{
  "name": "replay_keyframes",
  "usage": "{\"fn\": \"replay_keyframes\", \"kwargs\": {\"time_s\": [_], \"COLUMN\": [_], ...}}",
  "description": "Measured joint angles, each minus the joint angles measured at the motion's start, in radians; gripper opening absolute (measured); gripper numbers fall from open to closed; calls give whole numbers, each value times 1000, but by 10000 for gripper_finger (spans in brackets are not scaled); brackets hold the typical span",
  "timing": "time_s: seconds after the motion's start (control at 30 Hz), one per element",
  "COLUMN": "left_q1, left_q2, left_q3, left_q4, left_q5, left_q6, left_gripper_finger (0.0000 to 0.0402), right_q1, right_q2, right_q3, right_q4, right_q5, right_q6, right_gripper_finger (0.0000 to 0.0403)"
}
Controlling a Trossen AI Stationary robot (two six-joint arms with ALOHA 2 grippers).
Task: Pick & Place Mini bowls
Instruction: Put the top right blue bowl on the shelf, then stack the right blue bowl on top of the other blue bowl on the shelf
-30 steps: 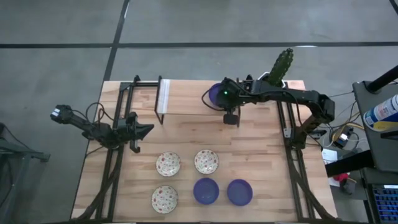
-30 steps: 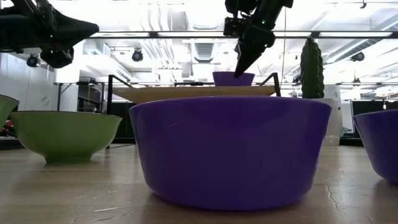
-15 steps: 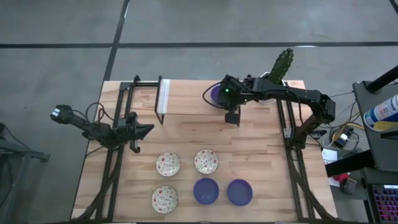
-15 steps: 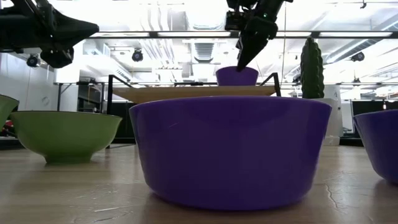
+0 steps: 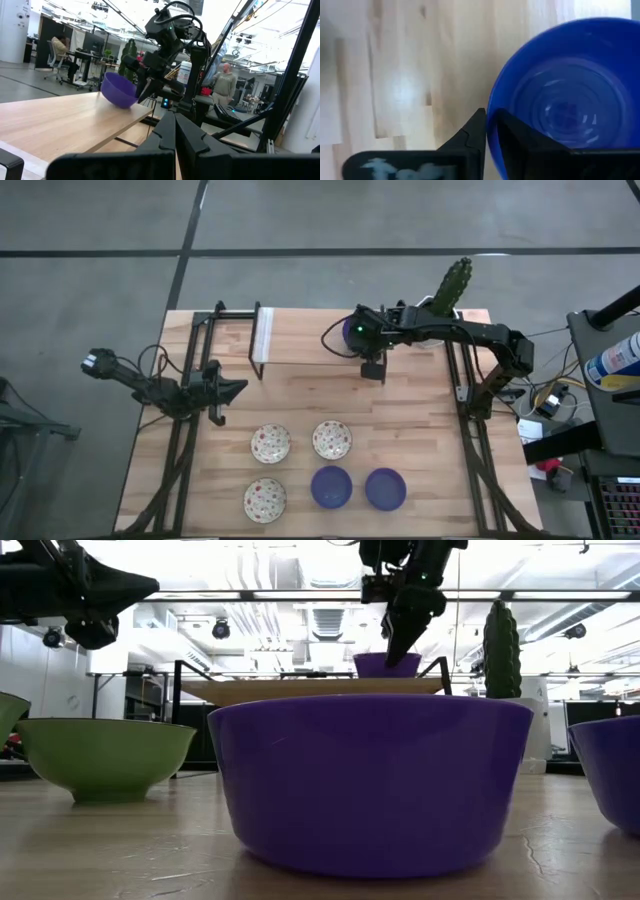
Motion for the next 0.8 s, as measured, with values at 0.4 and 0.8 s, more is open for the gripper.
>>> {"fn": "replay_keyframes", "kwargs": {"time_s": [0.4,0.8], "left_q1": [0,0], "left_q2": [0,0], "left_q3": [0,0], "left_q4": [0,0], "left_q5": [0,0], "left_q6": [0,0], "left_gripper_finger": [0,0], "right_q1": [2,27], "right_q2": [-17,-23], "right_q3": [16,105], "right_q4": [-5,-115], "right_q5": [8,4], "right_q6": [16,63], "right_gripper_finger": [89,94]}}
